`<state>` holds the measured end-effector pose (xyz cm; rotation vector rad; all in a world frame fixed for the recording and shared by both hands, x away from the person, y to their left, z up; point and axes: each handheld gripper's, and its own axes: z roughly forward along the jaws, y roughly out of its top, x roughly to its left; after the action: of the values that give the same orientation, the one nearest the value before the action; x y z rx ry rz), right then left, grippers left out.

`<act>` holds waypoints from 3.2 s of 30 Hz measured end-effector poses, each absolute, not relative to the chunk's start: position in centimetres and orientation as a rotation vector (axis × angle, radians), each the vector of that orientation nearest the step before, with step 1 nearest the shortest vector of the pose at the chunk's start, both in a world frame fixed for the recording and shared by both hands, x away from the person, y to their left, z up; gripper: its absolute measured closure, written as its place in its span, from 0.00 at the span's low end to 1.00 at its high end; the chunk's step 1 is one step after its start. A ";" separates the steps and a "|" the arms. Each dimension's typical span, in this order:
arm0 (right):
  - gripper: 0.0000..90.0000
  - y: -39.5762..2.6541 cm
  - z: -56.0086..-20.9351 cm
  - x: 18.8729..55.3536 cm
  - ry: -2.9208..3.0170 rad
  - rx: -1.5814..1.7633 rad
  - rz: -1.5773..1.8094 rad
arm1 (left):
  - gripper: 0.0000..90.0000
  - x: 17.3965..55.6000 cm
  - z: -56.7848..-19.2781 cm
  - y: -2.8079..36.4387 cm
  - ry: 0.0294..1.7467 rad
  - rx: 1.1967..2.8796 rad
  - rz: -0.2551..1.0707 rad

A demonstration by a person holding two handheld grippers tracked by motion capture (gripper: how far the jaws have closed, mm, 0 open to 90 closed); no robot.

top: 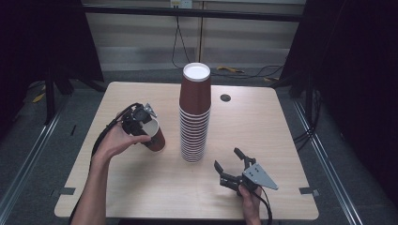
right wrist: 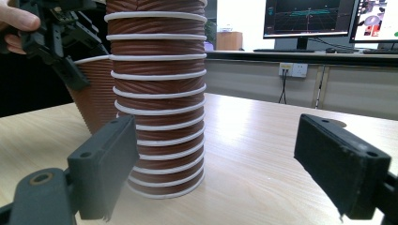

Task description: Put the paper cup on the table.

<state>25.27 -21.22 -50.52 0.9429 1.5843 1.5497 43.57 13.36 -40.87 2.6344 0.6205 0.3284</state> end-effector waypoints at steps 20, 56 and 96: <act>0.15 -21.2 -50.5 25.3 1.586 0.942 1.551 | 0.02 44.1 -42.0 13.3 0.641 2.527 0.304; 0.15 -21.2 -50.5 25.3 1.588 0.941 1.551 | 0.17 42.4 -47.0 15.7 0.681 2.368 0.257; 0.15 -21.2 -50.5 25.2 1.586 0.944 1.550 | 0.20 32.1 -47.8 19.0 0.791 1.791 0.426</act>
<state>25.24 -21.23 -50.52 0.9439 1.5857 1.5505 32.12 18.95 -47.76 1.7915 0.7909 0.4259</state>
